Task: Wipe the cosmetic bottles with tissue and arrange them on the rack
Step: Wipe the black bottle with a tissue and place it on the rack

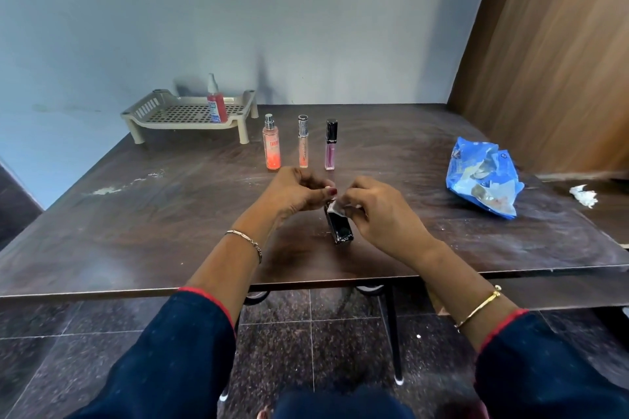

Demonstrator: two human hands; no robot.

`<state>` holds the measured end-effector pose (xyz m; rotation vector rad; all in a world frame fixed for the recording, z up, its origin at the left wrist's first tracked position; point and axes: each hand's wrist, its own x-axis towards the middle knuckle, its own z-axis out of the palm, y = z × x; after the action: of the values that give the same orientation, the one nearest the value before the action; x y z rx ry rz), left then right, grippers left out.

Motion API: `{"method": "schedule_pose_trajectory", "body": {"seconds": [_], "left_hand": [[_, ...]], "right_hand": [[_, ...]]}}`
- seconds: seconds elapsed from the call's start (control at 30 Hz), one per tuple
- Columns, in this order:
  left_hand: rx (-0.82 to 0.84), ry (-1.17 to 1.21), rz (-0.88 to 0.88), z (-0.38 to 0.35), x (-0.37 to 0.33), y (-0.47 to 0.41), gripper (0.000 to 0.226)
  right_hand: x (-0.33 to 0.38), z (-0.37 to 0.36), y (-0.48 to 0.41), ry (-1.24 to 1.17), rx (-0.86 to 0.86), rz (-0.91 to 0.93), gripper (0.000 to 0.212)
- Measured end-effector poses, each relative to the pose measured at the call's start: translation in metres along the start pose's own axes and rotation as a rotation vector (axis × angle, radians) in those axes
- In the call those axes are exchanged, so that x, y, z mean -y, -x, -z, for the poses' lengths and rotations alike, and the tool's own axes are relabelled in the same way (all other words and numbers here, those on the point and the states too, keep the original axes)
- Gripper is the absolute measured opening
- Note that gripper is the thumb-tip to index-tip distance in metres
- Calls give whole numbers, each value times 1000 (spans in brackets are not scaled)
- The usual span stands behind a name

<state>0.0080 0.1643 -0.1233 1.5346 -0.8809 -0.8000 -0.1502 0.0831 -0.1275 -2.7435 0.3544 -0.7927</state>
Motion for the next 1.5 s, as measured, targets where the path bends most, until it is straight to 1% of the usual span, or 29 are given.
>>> {"method": "schedule_pose_trajectory", "body": {"seconds": [0.03,0.1,0.13,0.17,0.2,0.23,0.3,0.33,0.37,0.4,0.5,0.57,0.7,0.8,0.9,0.97,1.03,1.1,1.13,1.27,1.37,1.5], "left_hand": [[19,-129,-16,-1,1,-1,11],[63,-475,-48,-2,-2,-2,12],[67,-615,-62,-3,-5,0,16],[69,-675,-66,-3,-11,5,20],[90,-659,-62,-2,-16,12,21],[144,-628,-56,2,-16,18,35],[293,-680,-30,8,-12,33,95],[344,-745,-11,8,-7,40,117],[371,-787,-6,6,-4,46,128],[363,-796,-11,4,2,47,133],[223,-778,-103,-6,12,43,131],[152,-769,-133,-5,16,42,128],[133,-777,-138,-6,19,43,128],[100,-800,-155,-8,19,42,128],[89,-807,-150,-7,20,42,128],[88,-798,-130,-6,20,41,129],[81,-779,-130,-5,20,41,127],[67,-774,-147,-6,20,40,121],[56,-779,-157,-7,20,39,119],[18,-787,-169,-9,21,34,120],[6,-783,-173,-10,23,34,119],[6,-788,-175,-9,23,34,116]], "right_hand": [[0,0,2,2,26,-8,14],[1,-1,5,12,84,-21,16],[1,-1,5,15,104,-29,17],[1,-1,5,16,116,-36,18],[1,-1,3,13,125,-43,18],[0,-1,1,9,135,-48,17],[-2,1,-3,1,165,-71,17],[-3,1,-6,-4,178,-88,17],[-3,2,-8,-17,185,-102,17],[-4,3,-9,-36,196,-115,18],[-1,5,-10,-54,216,-132,19],[1,6,-6,-45,217,-130,19],[7,13,14,-74,248,-119,16],[10,19,27,-84,260,-90,18],[13,21,30,-93,303,-47,18],[10,22,28,-142,310,-58,19],[3,21,21,-213,260,-114,20],[-3,18,9,-255,165,-176,22],[-5,15,3,-248,137,-190,22],[-2,-5,-9,-118,142,-179,22],[-4,-5,0,-93,127,-172,21],[-2,2,10,-73,159,-162,19]]}}
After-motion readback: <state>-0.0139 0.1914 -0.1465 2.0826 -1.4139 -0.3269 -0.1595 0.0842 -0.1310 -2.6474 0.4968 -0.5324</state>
